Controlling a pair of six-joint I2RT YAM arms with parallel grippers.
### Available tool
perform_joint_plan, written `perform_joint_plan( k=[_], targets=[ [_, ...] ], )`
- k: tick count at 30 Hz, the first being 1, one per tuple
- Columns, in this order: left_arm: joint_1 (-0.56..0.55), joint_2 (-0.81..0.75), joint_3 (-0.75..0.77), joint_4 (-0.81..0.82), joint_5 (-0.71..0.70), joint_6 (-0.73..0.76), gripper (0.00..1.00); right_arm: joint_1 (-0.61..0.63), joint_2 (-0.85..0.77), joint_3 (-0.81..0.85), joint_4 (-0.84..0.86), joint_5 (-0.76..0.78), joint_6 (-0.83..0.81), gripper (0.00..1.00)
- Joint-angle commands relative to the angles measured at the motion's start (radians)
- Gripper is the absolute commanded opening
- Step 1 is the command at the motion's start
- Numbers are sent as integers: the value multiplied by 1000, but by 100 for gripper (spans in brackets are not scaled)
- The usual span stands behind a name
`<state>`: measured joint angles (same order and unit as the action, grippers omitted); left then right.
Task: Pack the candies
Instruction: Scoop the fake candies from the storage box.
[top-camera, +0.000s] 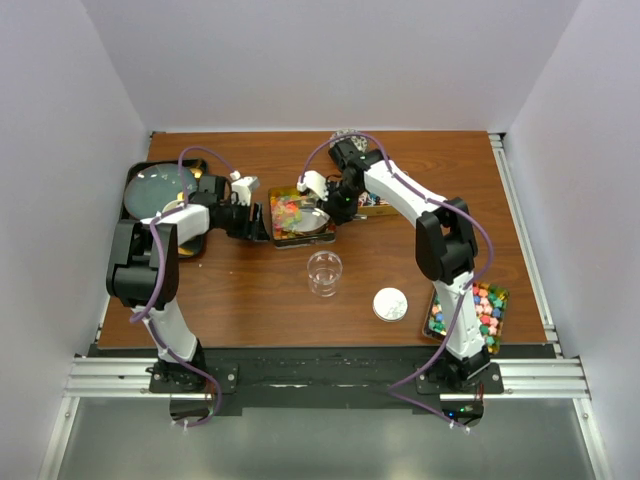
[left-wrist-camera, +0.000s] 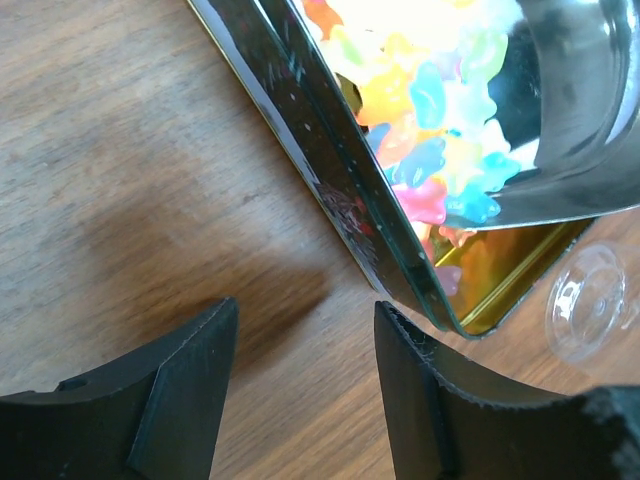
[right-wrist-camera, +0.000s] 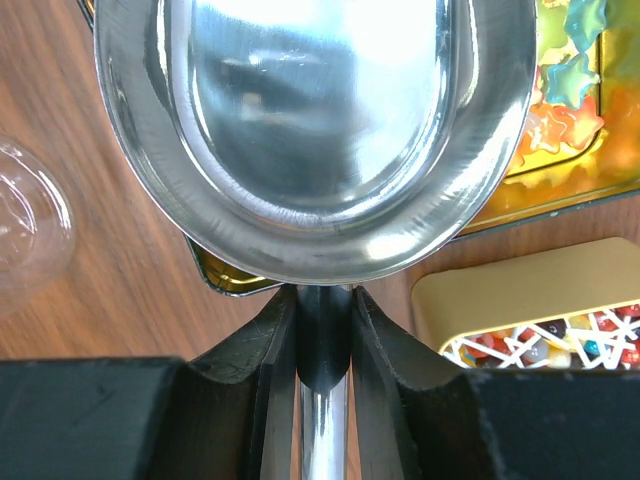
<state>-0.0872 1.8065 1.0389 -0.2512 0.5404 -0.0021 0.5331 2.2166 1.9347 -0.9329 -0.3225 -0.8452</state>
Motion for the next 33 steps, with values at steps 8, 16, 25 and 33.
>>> perform_joint_plan(
  k=[8,16,25,33],
  targets=[
    [44,2,88,-169,35,145,63,4,-178,-292,374,-132,156,0],
    [55,20,156,-226,61,174,65,-18,-322,-525,683,-184,256,0],
    [56,34,211,-272,72,202,67,-25,-471,-856,1163,-49,495,0],
    [56,48,250,-266,70,205,68,-44,-564,-849,1152,-38,540,0]
  ],
)
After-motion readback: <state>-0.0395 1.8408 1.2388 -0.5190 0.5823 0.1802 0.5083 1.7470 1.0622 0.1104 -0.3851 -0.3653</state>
